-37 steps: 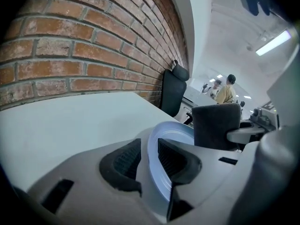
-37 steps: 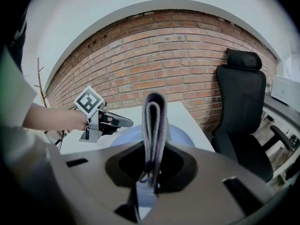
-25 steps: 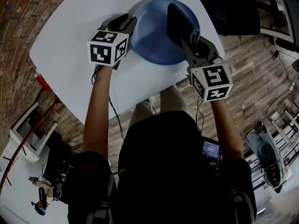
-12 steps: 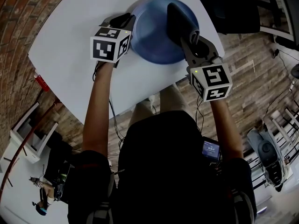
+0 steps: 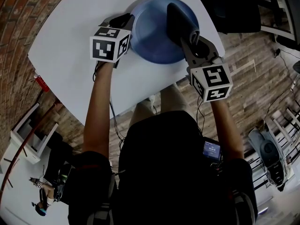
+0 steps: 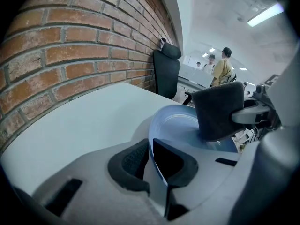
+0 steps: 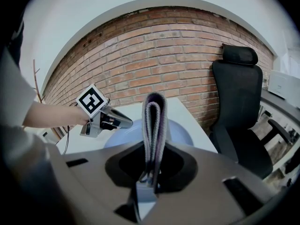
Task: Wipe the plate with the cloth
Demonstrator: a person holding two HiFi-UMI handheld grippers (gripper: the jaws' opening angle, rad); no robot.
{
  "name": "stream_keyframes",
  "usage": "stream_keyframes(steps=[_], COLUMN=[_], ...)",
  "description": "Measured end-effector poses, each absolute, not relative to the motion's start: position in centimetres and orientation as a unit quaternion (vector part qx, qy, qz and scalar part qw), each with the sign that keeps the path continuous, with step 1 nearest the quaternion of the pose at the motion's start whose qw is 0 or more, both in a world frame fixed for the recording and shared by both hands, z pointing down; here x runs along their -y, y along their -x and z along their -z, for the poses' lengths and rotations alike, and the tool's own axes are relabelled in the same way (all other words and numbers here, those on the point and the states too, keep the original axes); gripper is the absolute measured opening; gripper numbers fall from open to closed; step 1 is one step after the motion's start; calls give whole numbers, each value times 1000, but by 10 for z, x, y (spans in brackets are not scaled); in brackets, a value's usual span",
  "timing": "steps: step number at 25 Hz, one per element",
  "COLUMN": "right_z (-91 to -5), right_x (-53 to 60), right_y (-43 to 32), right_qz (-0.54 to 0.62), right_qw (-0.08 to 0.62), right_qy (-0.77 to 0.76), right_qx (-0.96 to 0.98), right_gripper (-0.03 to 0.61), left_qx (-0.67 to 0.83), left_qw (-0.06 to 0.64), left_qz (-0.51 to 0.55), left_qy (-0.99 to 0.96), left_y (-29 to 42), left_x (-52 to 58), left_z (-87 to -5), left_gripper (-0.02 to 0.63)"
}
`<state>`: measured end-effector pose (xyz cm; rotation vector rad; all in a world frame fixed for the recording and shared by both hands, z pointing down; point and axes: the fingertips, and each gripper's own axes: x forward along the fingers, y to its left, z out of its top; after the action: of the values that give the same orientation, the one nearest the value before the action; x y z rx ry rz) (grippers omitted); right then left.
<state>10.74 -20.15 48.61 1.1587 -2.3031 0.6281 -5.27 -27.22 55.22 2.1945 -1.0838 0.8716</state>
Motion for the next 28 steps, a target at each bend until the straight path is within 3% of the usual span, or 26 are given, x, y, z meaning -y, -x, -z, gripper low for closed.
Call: stream_keyframes(steps=[22, 28], right_z=[-489, -469], right_x=[198, 203], right_y=[-105, -85], right_qz=[-220, -166], right_qw=[247, 267], right_qy=[-420, -406], right_qx=[845, 858], right_gripper=[52, 52], left_qx=[428, 429], left_qw=[286, 287], left_qz=[-308, -304], left_qy=[-800, -800], left_y=[59, 78], left_x=[270, 263], left_z=[-554, -549], left_gripper=[28, 28])
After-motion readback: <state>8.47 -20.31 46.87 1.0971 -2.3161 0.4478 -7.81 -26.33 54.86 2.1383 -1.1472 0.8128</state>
